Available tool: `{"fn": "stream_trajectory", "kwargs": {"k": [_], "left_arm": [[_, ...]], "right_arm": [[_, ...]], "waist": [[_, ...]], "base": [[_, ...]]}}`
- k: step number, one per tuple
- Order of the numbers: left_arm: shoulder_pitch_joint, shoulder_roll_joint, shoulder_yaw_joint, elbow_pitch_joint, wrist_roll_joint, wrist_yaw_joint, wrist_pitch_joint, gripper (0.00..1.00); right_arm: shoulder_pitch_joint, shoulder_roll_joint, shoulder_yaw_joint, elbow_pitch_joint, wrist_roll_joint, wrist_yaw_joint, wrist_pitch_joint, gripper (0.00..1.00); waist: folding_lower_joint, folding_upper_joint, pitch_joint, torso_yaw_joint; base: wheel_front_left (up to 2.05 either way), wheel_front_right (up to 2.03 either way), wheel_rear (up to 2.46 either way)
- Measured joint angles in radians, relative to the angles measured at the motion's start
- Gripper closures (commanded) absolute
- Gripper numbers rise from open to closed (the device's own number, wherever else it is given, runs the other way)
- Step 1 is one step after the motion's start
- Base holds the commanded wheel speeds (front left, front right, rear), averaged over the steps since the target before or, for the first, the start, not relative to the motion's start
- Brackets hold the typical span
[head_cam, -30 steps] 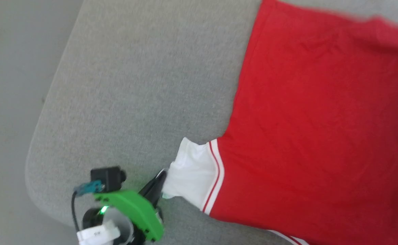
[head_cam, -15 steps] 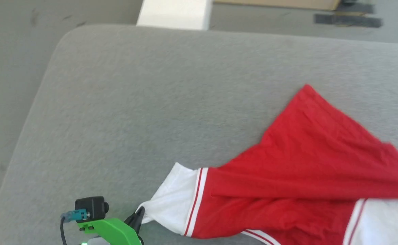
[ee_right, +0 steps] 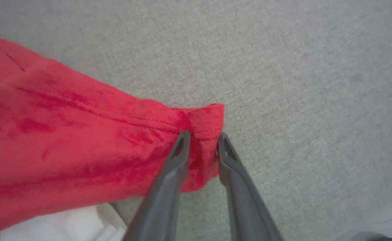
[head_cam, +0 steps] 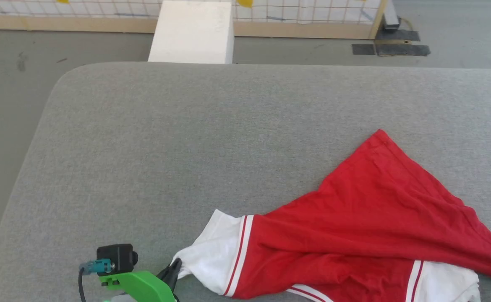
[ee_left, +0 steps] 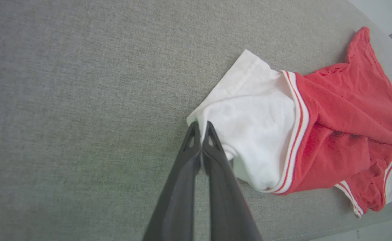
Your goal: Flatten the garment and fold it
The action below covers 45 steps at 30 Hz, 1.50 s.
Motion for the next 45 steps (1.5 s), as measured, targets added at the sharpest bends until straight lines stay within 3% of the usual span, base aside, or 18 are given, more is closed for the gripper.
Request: {"fn": "stream_trajectory", "kwargs": {"k": [3, 7, 12, 17, 26, 27, 28, 32, 36, 41, 45], "left_arm": [[-0.001, -0.001, -0.002, 0.002, 0.000, -0.002, 0.000, 1.00], [-0.004, -0.003, -0.007, 0.005, 0.000, -0.010, 0.000, 1.00], [-0.018, -0.007, -0.013, 0.008, 0.000, -0.018, 0.000, 1.00], [-0.047, -0.019, -0.023, 0.013, 0.001, -0.028, 0.000, 1.00], [-0.088, -0.047, -0.043, 0.037, 0.004, -0.054, 0.000, 1.00], [-0.090, -0.049, -0.045, 0.041, 0.004, -0.056, 0.000, 1.00], [-0.092, -0.051, -0.047, 0.045, 0.004, -0.059, -0.001, 1.00], [-0.093, -0.058, -0.053, 0.055, 0.004, -0.062, -0.001, 1.00], [-0.094, -0.062, -0.054, 0.066, 0.004, -0.063, -0.007, 1.00], [-0.092, -0.061, -0.051, 0.074, 0.004, -0.062, -0.018, 1.00], [-0.080, -0.053, -0.039, 0.073, 0.003, -0.060, -0.026, 1.00]], "right_arm": [[-0.035, -0.002, 0.055, -0.038, 0.006, 0.000, -0.169, 0.00], [-0.123, -0.001, 0.221, -0.054, 0.028, 0.000, -0.403, 0.00], [-0.241, -0.048, 0.402, 0.050, 0.038, 0.000, -0.528, 0.00], [-0.382, -0.105, 0.488, 0.252, 0.017, 0.000, -0.475, 0.00], [-0.609, -0.139, 0.491, 0.529, -0.102, 0.000, -0.095, 0.00], [-0.630, -0.139, 0.489, 0.546, -0.119, 0.000, -0.052, 0.10], [-0.646, -0.137, 0.488, 0.562, -0.134, 0.000, -0.008, 0.38], [-0.689, -0.136, 0.480, 0.592, -0.179, 0.000, 0.125, 1.00], [-0.677, -0.131, 0.459, 0.552, -0.205, 0.000, 0.079, 1.00], [-0.546, -0.079, 0.391, 0.429, -0.158, 0.000, -0.202, 1.00], [-0.392, -0.036, 0.407, 0.323, -0.062, 0.000, -0.396, 1.00]], "waist": [[0.0000, 0.0000, 0.004, 0.011], [0.0000, 0.0000, 0.015, 0.030], [0.0000, 0.0000, 0.037, 0.050], [0.0000, 0.0000, 0.065, 0.081], [0.0000, 0.0000, 0.120, 0.139], [0.0000, 0.0000, 0.125, 0.145], [0.0000, 0.0000, 0.129, 0.151], [0.0000, 0.0000, 0.137, 0.164], [0.0000, 0.0000, 0.129, 0.162], [0.0000, 0.0000, 0.103, 0.146], [0.0000, 0.0000, 0.076, 0.117]], "base": [[0.00, 0.00, 0.00], [0.00, 0.00, 0.00], [0.00, 0.00, 0.00], [0.00, 0.00, 0.00], [0.00, 0.00, 0.00], [0.00, 0.00, 0.00], [0.00, 0.00, 0.00], [0.00, 0.00, 0.00], [0.00, 0.00, 0.00], [0.00, 0.00, 0.00], [0.00, 0.00, 0.00]]}}
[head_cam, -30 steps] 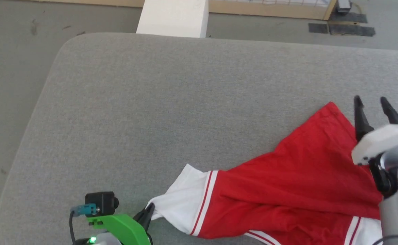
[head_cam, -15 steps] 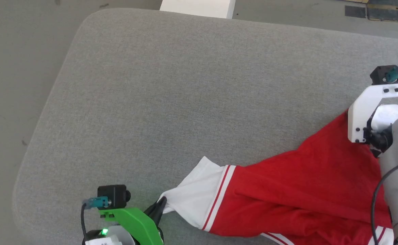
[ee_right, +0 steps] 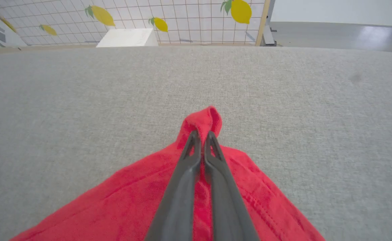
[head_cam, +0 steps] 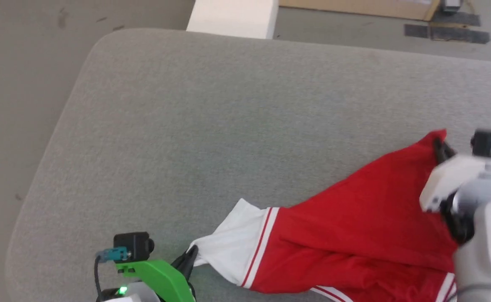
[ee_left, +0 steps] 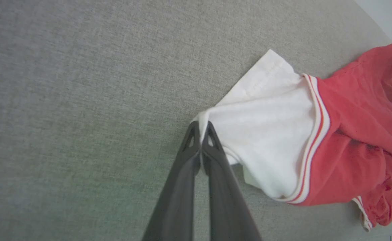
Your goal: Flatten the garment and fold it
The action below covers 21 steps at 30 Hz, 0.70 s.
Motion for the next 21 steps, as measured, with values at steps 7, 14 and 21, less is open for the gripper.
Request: {"fn": "stream_trajectory", "kwargs": {"k": [7, 14, 21], "left_arm": [[0.030, 0.033, 0.019, -0.019, 0.000, 0.013, -0.011, 1.00], [0.018, 0.063, 0.048, -0.032, 0.035, 0.012, -0.072, 1.00], [-0.158, 0.109, 0.078, -0.040, 0.093, -0.046, -0.089, 1.00]], "right_arm": [[0.256, 0.026, 0.006, -0.206, 0.097, 0.000, -0.167, 1.00], [0.415, 0.035, -0.023, -0.390, 0.120, 0.000, -0.132, 1.00], [0.408, 0.011, -0.029, -0.574, 0.086, 0.000, 0.045, 1.00]], "waist": [[0.0000, 0.0000, -0.052, -0.071], [0.0000, 0.0000, -0.107, -0.144], [0.0000, 0.0000, -0.136, -0.196]], "base": [[0.00, 0.00, 0.00], [0.00, 0.00, 0.00], [0.00, 0.00, 0.00]]}}
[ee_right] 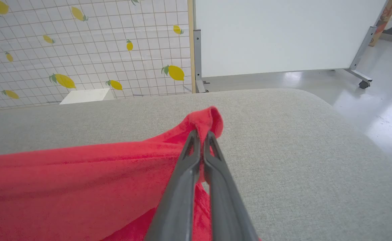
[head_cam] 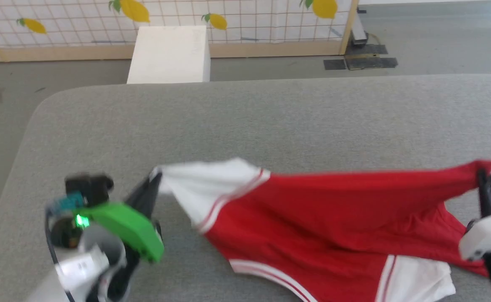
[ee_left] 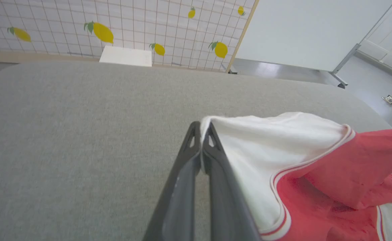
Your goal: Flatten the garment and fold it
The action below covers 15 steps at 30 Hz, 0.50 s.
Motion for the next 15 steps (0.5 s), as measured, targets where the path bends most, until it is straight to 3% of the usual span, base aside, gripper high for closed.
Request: {"fn": "stream_trajectory", "kwargs": {"k": [9, 15], "left_arm": [[-0.361, -0.009, 0.065, 0.010, -0.018, -0.087, 0.051, 1.00], [-0.637, -0.033, 0.107, 0.071, -0.018, -0.091, 0.097, 1.00]], "right_arm": [[-0.255, -0.221, 0.116, -0.124, 0.013, 0.000, 0.246, 1.00], [-0.543, -0.297, 0.239, -0.091, 0.045, 0.000, 0.332, 1.00]], "waist": [[0.0000, 0.0000, 0.040, -0.029], [0.0000, 0.0000, 0.124, -0.042]], "base": [[0.00, 0.00, 0.00], [0.00, 0.00, 0.00]]}}
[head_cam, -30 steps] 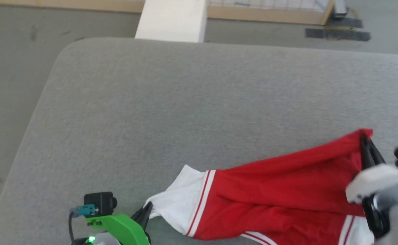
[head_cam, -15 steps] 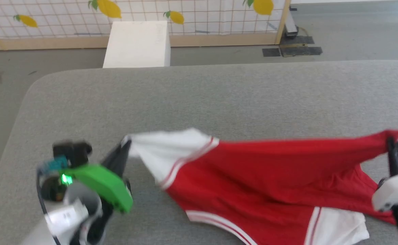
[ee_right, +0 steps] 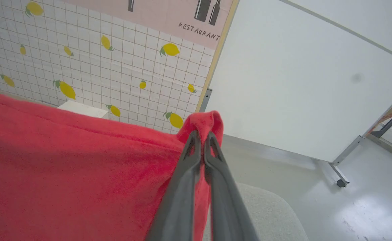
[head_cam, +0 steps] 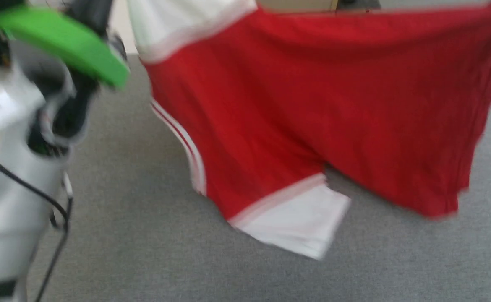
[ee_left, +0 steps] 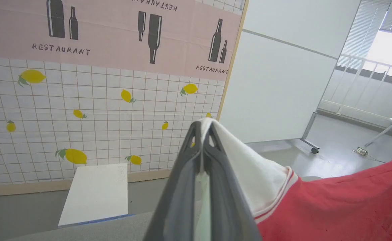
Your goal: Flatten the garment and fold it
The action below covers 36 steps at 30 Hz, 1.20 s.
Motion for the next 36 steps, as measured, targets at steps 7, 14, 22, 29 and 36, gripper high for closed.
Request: {"fn": "stream_trajectory", "kwargs": {"k": [7, 14, 22, 29, 36], "left_arm": [[-0.344, -0.014, 0.036, 0.121, 0.061, 0.015, 0.011, 1.00], [-0.636, -0.022, 0.071, 0.245, 0.148, 0.016, -0.104, 1.00], [-0.752, -0.037, 0.084, 0.354, 0.210, -0.033, -0.322, 1.00], [-0.534, -0.032, 0.012, 0.492, 0.209, -0.099, -0.329, 1.00], [-0.116, -0.013, -0.083, 0.562, 0.149, -0.146, -0.193, 1.00]], "right_arm": [[-0.398, -0.004, 0.102, 0.163, -0.006, 0.000, 0.030, 1.00], [-0.712, 0.078, 0.089, 0.340, -0.135, 0.000, -0.072, 1.00], [-0.809, 0.167, 0.007, 0.491, -0.270, 0.000, -0.287, 1.00], [-0.618, 0.195, -0.003, 0.646, -0.233, 0.000, -0.375, 1.00], [-0.300, 0.197, 0.043, 0.725, -0.089, 0.000, -0.377, 1.00]], "waist": [[0.0002, 0.0000, 0.140, -0.017], [0.0003, 0.0000, 0.287, -0.036], [0.0003, 0.0000, 0.395, -0.045], [0.0002, 0.0000, 0.370, -0.031], [0.0000, 0.0000, 0.263, -0.014]], "base": [[0.00, 0.00, 0.00], [0.00, 0.00, 0.00], [0.00, 0.00, 0.00], [0.00, 0.00, 0.00], [0.00, 0.00, 0.00]]}}
